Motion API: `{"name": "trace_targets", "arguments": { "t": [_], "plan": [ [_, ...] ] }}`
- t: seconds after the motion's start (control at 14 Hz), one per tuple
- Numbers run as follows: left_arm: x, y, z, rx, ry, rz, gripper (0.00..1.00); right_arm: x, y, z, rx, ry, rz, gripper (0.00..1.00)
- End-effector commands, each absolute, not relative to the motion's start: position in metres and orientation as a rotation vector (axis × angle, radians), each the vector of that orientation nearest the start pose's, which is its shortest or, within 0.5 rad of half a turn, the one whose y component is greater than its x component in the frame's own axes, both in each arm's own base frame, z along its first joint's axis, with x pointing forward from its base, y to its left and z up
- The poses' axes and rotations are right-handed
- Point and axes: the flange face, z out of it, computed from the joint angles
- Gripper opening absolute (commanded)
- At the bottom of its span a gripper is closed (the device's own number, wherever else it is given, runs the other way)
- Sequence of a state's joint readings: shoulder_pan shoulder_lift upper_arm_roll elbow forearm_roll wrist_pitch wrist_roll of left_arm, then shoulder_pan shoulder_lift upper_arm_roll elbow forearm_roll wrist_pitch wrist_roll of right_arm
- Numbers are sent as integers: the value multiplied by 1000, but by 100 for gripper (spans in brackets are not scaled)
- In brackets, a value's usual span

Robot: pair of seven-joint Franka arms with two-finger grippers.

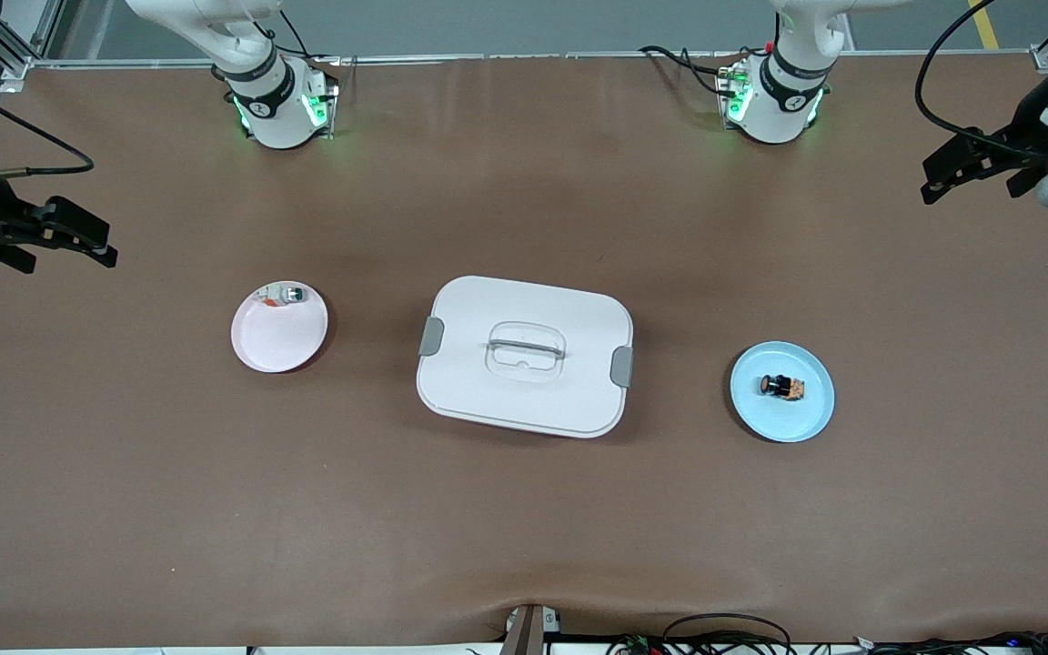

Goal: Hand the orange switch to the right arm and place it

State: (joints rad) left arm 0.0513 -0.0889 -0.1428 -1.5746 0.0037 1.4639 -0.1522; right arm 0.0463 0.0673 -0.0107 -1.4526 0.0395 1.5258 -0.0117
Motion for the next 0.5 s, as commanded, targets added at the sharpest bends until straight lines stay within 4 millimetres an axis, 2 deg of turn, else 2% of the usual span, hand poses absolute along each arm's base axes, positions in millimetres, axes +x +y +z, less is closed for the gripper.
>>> {"name": "trace_targets", "arguments": {
  "t": [0.0, 0.28, 0.43],
  "plan": [
    [514, -49, 665, -3122, -78, 34, 100, 564, 22, 643, -3096, -60, -16, 100],
    [515, -47, 666, -3124, -83, 30, 100, 564, 22, 643, -3096, -58, -13, 100],
    [521, -46, 658, -3124, -80, 56, 100, 566, 25, 644, -3099, -67, -23, 100]
  ]
}}
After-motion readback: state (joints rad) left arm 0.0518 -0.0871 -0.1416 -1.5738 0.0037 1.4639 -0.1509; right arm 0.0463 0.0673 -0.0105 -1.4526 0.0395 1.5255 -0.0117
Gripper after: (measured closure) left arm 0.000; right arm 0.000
